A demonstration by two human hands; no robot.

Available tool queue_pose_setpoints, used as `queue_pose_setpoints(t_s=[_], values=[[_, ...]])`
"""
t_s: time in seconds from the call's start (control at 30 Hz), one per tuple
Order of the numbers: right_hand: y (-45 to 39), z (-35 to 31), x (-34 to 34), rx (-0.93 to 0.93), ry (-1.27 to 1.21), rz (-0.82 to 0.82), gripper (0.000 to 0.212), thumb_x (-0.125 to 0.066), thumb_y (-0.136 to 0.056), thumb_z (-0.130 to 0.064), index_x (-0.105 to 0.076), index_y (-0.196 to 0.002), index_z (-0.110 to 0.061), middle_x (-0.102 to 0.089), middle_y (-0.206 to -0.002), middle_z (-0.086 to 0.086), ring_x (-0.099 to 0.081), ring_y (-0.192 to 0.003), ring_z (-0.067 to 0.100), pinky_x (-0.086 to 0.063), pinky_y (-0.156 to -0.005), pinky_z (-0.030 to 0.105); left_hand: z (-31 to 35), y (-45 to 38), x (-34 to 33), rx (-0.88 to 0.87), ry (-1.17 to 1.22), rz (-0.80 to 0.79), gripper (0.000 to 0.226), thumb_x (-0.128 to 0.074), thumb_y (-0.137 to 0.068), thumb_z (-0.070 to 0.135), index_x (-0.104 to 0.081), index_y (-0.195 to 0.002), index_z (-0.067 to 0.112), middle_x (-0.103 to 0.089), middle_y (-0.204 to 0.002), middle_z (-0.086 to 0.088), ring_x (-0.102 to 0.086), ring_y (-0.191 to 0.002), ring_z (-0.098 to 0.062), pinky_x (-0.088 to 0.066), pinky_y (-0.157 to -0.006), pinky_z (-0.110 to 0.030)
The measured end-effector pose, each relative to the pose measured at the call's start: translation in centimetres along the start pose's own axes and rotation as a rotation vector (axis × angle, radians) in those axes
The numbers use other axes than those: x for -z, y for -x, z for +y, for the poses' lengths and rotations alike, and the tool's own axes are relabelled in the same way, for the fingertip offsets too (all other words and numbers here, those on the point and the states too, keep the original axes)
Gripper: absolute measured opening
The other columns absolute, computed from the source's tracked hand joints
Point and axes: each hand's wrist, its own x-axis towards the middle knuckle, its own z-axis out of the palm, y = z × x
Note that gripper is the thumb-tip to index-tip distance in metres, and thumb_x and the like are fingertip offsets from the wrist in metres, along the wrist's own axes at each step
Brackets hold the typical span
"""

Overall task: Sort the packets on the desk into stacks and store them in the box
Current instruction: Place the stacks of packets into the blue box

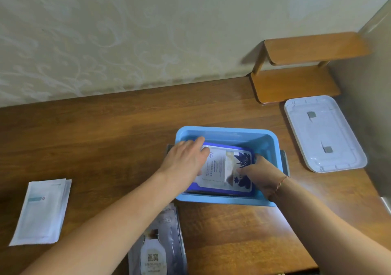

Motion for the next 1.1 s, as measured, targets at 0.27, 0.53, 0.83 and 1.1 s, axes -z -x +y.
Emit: queue_pose_setpoints(t_s=[0.27,0.53,0.83,1.1], values=[[0.6,1.3,0.3,0.055,0.292,-0.018,0.047,-0.075,-0.073,-0.012,-0.05,-0.113,-0.011,-0.067,-0.104,0.01,-0.066,-0.096,0.029,-0.055,-0.088,0.048,0.7,-2.7,0.8,0.062,-0.097,-0.29,0.077,-0.07,-0.08,0.0,-0.03,-0.145,0.003,-0.042,-0.133,-0.012,-0.06,-0.108,-0.028,-0.047,-0.076,-0.037],[1.7,-0.7,-0.2,0.752,0.947,0.18,0.051,-0.063,-0.086,-0.009,-0.051,-0.135,-0.009,-0.054,-0.13,0.008,-0.053,-0.119,0.031,-0.045,-0.1,0.038,0.8,-3.2,0.9,0.072,-0.033,-0.392,0.067,-0.071,-0.083,0.008,-0.036,-0.14,0.005,-0.047,-0.127,-0.011,-0.055,-0.114,-0.029,-0.048,-0.087,-0.039],[-0.7,-0.6,-1.1,0.678,1.107,0.065,0.077,-0.063,-0.083,-0.056,-0.032,-0.147,-0.025,-0.042,-0.143,-0.002,-0.037,-0.132,0.022,-0.035,-0.109,0.04,0.4,-3.8,1.1,0.028,-0.013,-0.426,0.068,-0.071,-0.083,0.01,-0.036,-0.141,0.009,-0.049,-0.128,-0.009,-0.054,-0.117,-0.028,-0.048,-0.091,-0.039],[-0.4,0.4,-1.1,0.755,1.137,0.104,0.092,-0.067,-0.073,-0.065,-0.029,-0.149,-0.028,-0.039,-0.148,-0.006,-0.036,-0.135,0.022,-0.034,-0.11,0.049,1.2,-1.7,1.1,0.024,-0.181,-0.405,0.094,-0.065,-0.085,-0.002,0.002,-0.152,-0.006,-0.022,-0.154,-0.03,-0.054,-0.121,-0.034,-0.05,-0.089,-0.038]])
